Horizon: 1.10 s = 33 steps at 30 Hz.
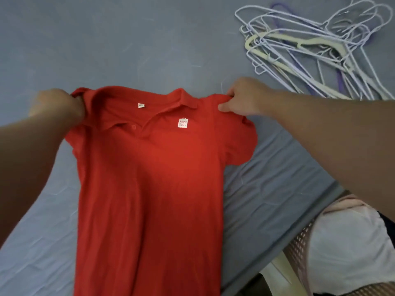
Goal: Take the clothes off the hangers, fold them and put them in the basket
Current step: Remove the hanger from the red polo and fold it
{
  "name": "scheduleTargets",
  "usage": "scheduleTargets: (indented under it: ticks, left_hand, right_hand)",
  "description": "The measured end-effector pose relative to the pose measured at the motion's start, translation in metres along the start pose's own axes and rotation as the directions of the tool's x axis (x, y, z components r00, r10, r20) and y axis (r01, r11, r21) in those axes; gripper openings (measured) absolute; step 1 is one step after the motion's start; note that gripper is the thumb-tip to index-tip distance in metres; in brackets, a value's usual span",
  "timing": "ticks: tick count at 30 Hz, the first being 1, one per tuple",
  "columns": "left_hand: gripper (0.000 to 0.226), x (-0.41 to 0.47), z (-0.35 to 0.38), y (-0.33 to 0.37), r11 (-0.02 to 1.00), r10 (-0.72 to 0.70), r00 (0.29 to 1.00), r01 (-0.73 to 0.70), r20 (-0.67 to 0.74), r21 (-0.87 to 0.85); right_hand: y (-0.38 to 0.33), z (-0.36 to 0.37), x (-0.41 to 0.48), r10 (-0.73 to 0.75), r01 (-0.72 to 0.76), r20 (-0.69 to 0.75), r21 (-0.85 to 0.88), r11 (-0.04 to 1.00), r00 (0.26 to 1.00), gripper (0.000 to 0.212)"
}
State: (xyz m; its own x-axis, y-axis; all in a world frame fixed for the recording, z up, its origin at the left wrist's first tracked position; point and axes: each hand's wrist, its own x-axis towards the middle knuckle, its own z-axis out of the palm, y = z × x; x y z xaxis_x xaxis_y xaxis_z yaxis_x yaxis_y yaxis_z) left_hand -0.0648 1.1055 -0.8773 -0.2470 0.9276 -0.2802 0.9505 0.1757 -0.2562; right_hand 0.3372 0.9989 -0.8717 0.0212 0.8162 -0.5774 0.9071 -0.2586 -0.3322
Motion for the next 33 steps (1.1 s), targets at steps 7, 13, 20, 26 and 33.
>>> scheduleTargets:
  ticks: [7,13,20,26,33]
  left_hand:
    - [0.052,-0.054,-0.02,0.137,0.809,0.588,0.795,-0.577,-0.149,0.114]
    - [0.061,-0.102,-0.003,0.235,0.462,0.873,0.456,-0.887,0.172,0.002]
    - [0.042,-0.11,0.014,0.268,0.652,0.741,0.655,-0.754,0.146,0.077]
    - [0.037,-0.107,0.007,0.285,0.769,0.63,0.768,-0.637,0.111,0.046]
    - [0.061,-0.12,0.002,0.295,0.761,0.625,0.741,-0.648,0.245,0.018]
  right_hand:
    - [0.017,0.037,0.004,0.044,-0.059,0.256,0.053,0.997,0.966,0.072]
    - [0.025,0.017,-0.017,-0.001,0.092,0.436,-0.186,0.978,0.9,0.064]
    - [0.059,0.011,-0.034,0.103,-0.201,0.217,0.501,0.842,0.971,0.02]
    - [0.091,0.066,-0.053,0.139,-0.413,0.391,0.887,0.205,0.91,0.026]
    - [0.082,0.089,-0.067,0.097,-0.334,0.355,0.925,-0.183,0.93,0.029]
